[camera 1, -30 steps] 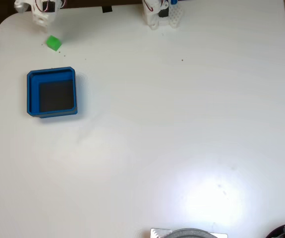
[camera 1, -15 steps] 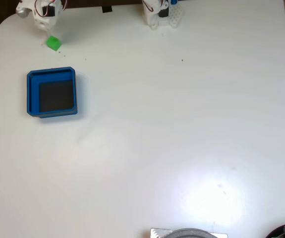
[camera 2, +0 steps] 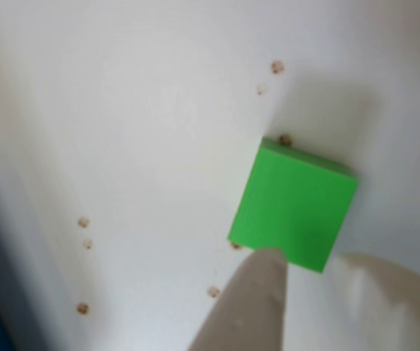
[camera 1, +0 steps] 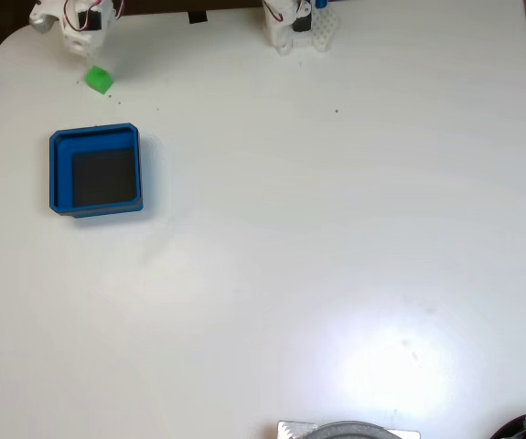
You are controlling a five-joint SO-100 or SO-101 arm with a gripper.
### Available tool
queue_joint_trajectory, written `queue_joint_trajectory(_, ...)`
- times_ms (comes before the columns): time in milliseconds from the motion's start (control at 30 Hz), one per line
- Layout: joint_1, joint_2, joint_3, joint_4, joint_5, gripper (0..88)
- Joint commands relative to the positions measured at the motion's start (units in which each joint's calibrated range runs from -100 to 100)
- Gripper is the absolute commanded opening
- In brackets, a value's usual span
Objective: Pick up green cube and drop it in the blue box
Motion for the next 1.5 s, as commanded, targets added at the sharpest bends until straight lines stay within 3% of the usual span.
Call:
queue_joint_trajectory(0,0.0,-1.0,-3.7,0.4,-0.1,5.7)
queue_joint_trajectory(533,-0.2,-1.2,-3.8,1.4,0.0,9.8)
queue_joint_trajectory(833,-0.2,-1.1,-3.7,1.5,-0.1,23.6)
queue_joint_trajectory(1333,-1.5,-0.6,-3.6,1.5,-0.4,24.1)
queue_joint_trajectory(1467,-1.5,-0.7,-3.6,1.4,-4.7,24.1)
